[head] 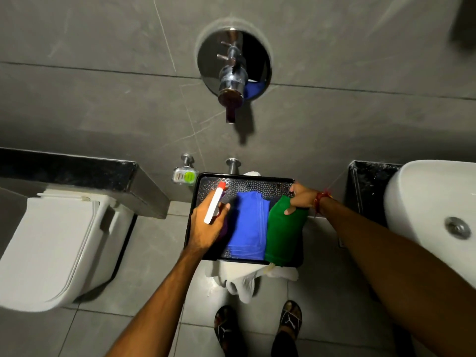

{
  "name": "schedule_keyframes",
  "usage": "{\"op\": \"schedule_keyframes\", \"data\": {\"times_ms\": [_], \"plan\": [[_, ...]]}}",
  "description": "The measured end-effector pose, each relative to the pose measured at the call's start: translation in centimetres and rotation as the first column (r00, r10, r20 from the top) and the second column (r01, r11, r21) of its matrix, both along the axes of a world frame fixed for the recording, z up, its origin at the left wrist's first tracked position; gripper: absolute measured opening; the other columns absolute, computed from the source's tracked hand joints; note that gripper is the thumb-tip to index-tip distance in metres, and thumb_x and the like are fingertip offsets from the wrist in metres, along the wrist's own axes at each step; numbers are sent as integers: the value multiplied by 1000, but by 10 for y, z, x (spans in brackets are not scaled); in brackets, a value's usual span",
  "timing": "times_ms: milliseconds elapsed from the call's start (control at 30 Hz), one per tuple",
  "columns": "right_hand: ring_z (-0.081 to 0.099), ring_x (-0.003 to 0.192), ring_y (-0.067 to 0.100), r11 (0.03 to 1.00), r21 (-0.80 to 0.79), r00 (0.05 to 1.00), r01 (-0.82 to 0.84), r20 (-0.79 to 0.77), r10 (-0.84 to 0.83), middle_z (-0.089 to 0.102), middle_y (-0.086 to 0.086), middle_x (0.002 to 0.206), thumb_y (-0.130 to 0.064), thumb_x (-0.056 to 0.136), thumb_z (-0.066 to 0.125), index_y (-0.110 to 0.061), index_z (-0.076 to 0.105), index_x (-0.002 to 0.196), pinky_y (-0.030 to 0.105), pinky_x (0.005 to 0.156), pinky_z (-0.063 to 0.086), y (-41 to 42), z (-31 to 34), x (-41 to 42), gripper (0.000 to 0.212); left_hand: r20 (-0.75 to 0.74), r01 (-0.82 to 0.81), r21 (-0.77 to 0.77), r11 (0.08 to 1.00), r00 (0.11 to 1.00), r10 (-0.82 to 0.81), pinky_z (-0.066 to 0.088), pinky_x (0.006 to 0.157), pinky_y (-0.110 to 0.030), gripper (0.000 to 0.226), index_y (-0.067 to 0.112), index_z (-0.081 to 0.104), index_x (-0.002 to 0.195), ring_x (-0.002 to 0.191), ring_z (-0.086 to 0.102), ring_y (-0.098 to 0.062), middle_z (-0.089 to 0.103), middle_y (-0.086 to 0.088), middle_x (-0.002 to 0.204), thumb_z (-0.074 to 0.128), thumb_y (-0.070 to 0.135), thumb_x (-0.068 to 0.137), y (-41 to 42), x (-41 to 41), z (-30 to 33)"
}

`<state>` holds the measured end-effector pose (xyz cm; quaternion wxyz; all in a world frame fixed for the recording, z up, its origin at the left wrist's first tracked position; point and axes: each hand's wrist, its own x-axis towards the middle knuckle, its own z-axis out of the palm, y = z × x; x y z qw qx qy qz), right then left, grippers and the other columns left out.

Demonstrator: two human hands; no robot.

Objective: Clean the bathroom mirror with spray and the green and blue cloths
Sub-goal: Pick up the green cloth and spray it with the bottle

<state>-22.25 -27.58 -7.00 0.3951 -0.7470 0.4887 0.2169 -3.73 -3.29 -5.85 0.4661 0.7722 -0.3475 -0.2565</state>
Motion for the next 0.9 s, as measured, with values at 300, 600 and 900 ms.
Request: {"op": "schedule_keyframes", "data": {"times_ms": [300,600,900], "plan": [[61,78,21,948,227,895,223,338,-291,60,15,101,15,81,69,-11,60,96,27,65,51,-7,41,-15,32,126,319,167,933,931,-341,61,70,-48,51,45,52,133,72,72,-37,77,-12,82,59,27,86,-5,-37,44],[74,70,20,790,554,645,264,508,-572,64,12,99,2,101,51,-22,58,107,38,63,64,-34,111,-22,25,185,395,322,861,865,-466,55,68,-43,34,12,61,98,77,68,-37,69,-9,76,69,45,91,-27,-69,67],[71,84,25,710,655,519,258,526,-674,65,10,102,-5,103,48,-25,62,101,42,64,65,-44,140,-40,25,215,382,323,866,861,-460,54,76,-43,28,11,62,95,87,70,-38,74,-16,90,76,35,90,-31,-61,84]]}}
